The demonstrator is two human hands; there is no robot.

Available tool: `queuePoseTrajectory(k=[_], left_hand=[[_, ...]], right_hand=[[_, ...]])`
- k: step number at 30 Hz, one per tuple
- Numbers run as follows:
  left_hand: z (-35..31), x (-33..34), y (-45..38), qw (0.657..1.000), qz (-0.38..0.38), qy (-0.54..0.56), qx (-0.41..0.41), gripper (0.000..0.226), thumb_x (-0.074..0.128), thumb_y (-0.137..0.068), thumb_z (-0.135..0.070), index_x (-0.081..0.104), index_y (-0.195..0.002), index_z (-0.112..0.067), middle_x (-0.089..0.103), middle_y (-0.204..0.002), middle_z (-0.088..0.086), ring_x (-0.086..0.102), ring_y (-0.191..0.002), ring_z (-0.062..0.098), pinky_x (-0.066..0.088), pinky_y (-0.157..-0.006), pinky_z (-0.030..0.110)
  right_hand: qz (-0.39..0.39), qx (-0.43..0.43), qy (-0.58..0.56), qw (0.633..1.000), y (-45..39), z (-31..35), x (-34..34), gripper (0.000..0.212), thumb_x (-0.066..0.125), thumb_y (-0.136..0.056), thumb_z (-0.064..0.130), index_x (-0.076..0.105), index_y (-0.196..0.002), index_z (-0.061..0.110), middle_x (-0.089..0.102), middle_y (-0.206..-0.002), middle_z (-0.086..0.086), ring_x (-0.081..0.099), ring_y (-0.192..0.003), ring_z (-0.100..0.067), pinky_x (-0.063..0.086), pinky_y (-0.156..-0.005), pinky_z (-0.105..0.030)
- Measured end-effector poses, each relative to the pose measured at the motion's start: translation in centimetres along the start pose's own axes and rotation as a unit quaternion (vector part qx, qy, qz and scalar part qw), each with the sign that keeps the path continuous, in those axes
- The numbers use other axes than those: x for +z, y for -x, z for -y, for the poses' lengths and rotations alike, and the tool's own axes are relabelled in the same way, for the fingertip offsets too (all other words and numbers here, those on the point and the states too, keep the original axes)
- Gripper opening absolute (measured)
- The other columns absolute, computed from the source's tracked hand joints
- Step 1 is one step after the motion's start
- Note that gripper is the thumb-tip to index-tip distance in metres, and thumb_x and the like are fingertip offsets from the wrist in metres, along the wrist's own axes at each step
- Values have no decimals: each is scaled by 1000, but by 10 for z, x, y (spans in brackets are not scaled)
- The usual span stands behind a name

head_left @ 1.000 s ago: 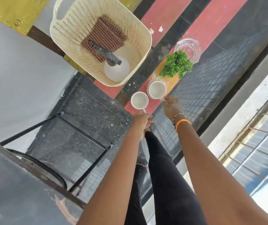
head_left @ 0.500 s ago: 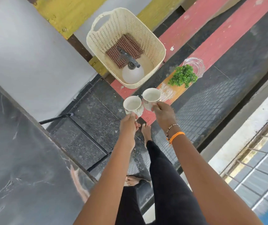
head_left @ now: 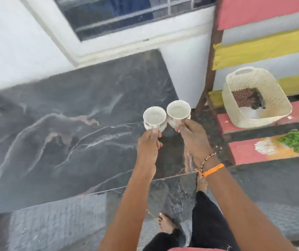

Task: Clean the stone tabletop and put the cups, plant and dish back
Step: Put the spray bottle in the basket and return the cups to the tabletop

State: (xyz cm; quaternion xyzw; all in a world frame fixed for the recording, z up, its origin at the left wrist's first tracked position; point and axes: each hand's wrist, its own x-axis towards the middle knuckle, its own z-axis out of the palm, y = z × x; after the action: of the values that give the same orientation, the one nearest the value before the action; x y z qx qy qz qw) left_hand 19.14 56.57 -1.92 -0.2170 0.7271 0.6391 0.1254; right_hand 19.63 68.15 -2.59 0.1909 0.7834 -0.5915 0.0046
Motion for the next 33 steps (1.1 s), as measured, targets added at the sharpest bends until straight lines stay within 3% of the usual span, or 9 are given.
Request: queuePoseTrajectory(k=[4, 10, 15, 20, 23, 26, 28, 33], left_hand=[[-2, -94, 8, 996, -78, 36, 29, 35, 42, -91, -15, 49, -57, -19, 34, -34, -14, 37, -39, 2, 36, -55, 19], [8, -207, 9, 981, -163, 92, 58, 38, 44, -96, -24, 49, -59, -19, 34, -39, -14, 34, -41, 1, 34, -55, 16], [18, -281, -8, 963, -229, 127, 63, 39, 46, -96, -26, 52, -57, -21, 37, -41, -15, 34, -41, 0, 34, -60, 22], [16, -349, -45, 954, -266, 122, 60, 44, 46, -95, -28, 54, -52, -26, 37, -44, -15, 36, -45, 3, 34, -60, 22], [7, -391, -72, 953, -277, 116, 46, 45, 46, -96, -29, 54, -52, -26, 36, -42, -15, 35, -48, 6, 34, -57, 17], [-1, -425, -95, 954, -277, 109, 42, 40, 45, -96, -26, 53, -57, -24, 37, -41, -15, 36, -42, 0, 32, -58, 21], [-4, -445, -113, 955, -270, 109, 50, 38, 44, -97, -23, 51, -60, -20, 36, -41, -15, 35, -40, -1, 32, -53, 17], [-13, -482, -153, 964, -239, 99, 68, 37, 45, -97, -21, 50, -60, -18, 39, -48, -14, 33, -43, 0, 33, -50, 14]], right_hand=[[83, -44, -2, 996, 23, 40, 79, 31, 47, -89, 16, 51, -59, 21, 45, -57, 7, 39, -60, -13, 31, -63, -31], [207, -66, -13, 976, 50, 77, 182, 31, 47, -91, 17, 55, -61, 20, 41, -55, 2, 37, -57, -17, 31, -63, -32], [270, -87, -10, 959, 55, 97, 262, 32, 49, -91, 16, 55, -60, 20, 40, -53, 2, 37, -58, -18, 31, -61, -32], [291, -85, -1, 953, 43, 113, 343, 34, 49, -91, 18, 48, -58, 16, 38, -53, 1, 34, -54, -16, 28, -50, -25], [288, -72, 5, 955, 32, 126, 393, 38, 51, -90, 21, 39, -54, 18, 37, -55, 0, 35, -59, -18, 28, -57, -31], [293, -70, 20, 953, 23, 140, 431, 35, 52, -88, 22, 46, -54, 19, 39, -53, 1, 37, -57, -18, 30, -58, -33], [295, -66, 22, 953, 15, 150, 455, 36, 51, -89, 21, 51, -53, 25, 40, -51, 2, 37, -55, -16, 30, -57, -32], [288, -69, 27, 955, -10, 170, 500, 30, 50, -90, 16, 52, -60, 19, 40, -54, 1, 39, -58, -18, 32, -62, -34]])
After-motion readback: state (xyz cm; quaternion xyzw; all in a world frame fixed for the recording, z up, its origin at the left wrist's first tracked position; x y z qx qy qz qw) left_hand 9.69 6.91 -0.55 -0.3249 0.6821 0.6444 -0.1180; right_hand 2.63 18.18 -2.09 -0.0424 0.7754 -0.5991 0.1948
